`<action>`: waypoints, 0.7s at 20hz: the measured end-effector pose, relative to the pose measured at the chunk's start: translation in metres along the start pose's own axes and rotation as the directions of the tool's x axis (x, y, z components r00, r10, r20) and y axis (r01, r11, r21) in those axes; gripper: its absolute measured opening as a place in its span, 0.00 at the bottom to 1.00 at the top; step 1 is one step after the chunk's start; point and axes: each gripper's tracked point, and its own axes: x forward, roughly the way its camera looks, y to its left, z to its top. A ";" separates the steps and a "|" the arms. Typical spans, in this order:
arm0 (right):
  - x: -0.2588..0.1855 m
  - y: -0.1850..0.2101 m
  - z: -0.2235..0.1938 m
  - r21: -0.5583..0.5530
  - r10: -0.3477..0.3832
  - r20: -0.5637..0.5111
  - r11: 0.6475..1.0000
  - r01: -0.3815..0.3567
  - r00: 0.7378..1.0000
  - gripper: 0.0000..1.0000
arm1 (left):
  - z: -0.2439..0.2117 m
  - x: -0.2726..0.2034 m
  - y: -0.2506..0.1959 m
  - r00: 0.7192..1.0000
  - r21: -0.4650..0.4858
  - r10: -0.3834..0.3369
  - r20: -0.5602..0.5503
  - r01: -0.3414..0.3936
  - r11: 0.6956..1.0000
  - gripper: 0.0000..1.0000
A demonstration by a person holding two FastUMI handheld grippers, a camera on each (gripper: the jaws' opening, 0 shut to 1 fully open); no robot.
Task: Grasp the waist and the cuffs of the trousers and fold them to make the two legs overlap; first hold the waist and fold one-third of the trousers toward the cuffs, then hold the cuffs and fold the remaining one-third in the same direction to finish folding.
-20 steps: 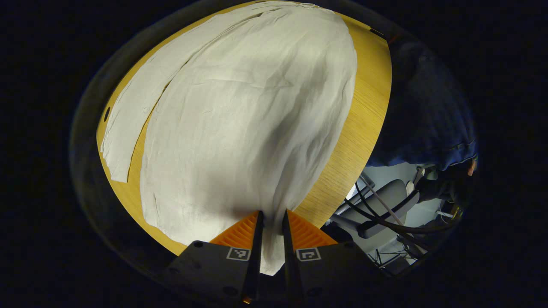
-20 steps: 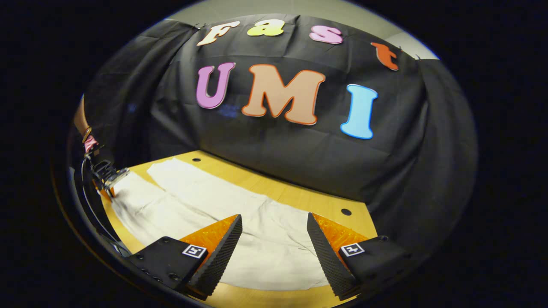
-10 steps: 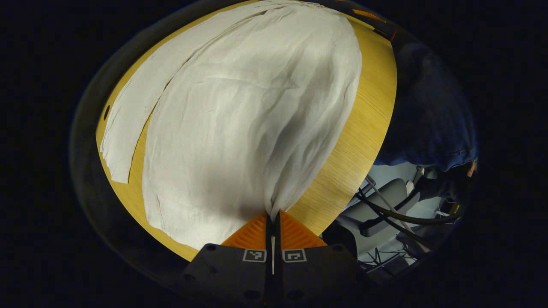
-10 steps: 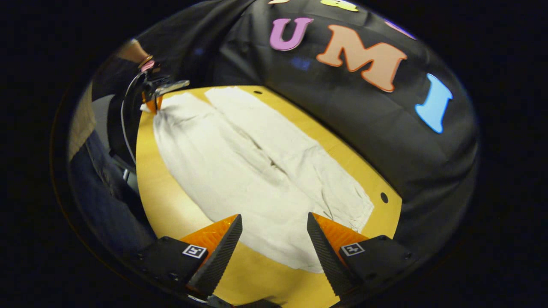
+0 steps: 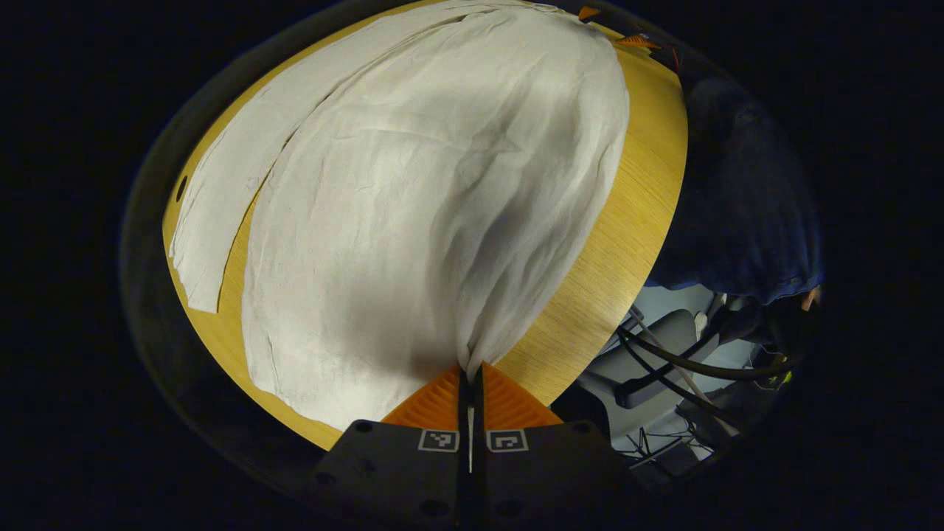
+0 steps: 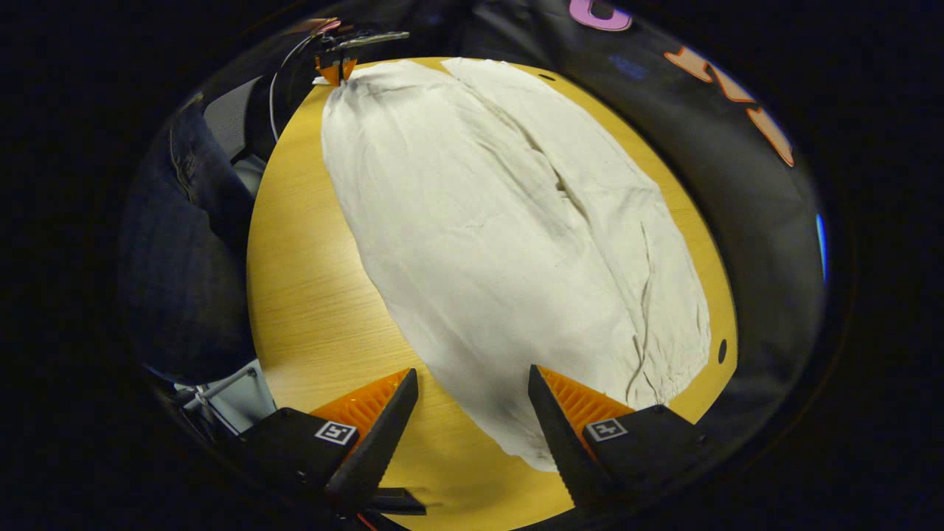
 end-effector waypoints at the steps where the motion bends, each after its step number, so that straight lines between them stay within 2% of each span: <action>1: 0.003 0.002 -0.003 -0.013 0.017 -0.025 1.000 -0.018 1.000 0.96 | 0.000 0.000 0.000 1.000 0.000 -0.002 -0.001 0.002 1.000 0.00; 3: 0.011 0.009 -0.006 -0.029 0.061 -0.052 0.998 -0.062 0.997 0.96 | 0.000 0.000 0.000 1.000 0.000 -0.002 0.001 0.002 1.000 0.00; 4: 0.012 0.012 -0.007 -0.030 0.079 -0.057 0.996 -0.081 0.995 0.92 | 0.000 0.000 0.001 1.000 0.002 -0.001 0.000 0.001 1.000 0.00; 7: 0.013 0.021 -0.007 -0.018 0.135 -0.075 0.990 -0.137 0.988 0.72 | 0.000 0.001 0.001 1.000 0.010 -0.004 -0.003 0.004 1.000 0.00; 8: 0.013 0.019 -0.005 -0.010 0.138 -0.075 0.990 -0.139 0.988 0.62 | 0.000 0.000 0.001 1.000 0.012 -0.008 -0.006 0.008 1.000 0.00; 9: 0.011 0.017 -0.004 0.002 0.138 -0.082 0.990 -0.138 0.987 0.59 | 0.001 0.001 0.002 1.000 0.012 -0.014 -0.008 0.014 1.000 0.00; 10: 0.014 0.016 -0.005 0.010 0.132 -0.087 0.991 -0.132 0.987 0.52 | 0.000 0.001 0.002 1.000 0.011 -0.019 -0.011 0.019 1.000 0.00; 11: 0.014 0.013 -0.004 0.019 0.119 -0.094 0.993 -0.118 0.988 0.59 | 0.000 0.001 0.002 1.000 0.010 -0.023 -0.013 0.023 1.000 0.00; 12: 0.015 0.010 -0.005 0.032 0.111 -0.107 0.994 -0.108 0.988 0.35 | 0.001 0.001 0.002 1.000 0.009 -0.026 -0.015 0.026 1.000 0.00; 13: 0.016 0.006 -0.004 0.035 0.098 -0.111 0.995 -0.094 0.989 0.29 | 0.001 0.001 0.003 0.999 0.009 -0.028 -0.018 0.028 1.000 0.00; 14: 0.015 0.003 -0.004 0.036 0.088 -0.112 0.996 -0.084 0.990 0.19 | 0.001 0.001 0.002 0.999 0.010 -0.030 -0.021 0.030 0.999 0.00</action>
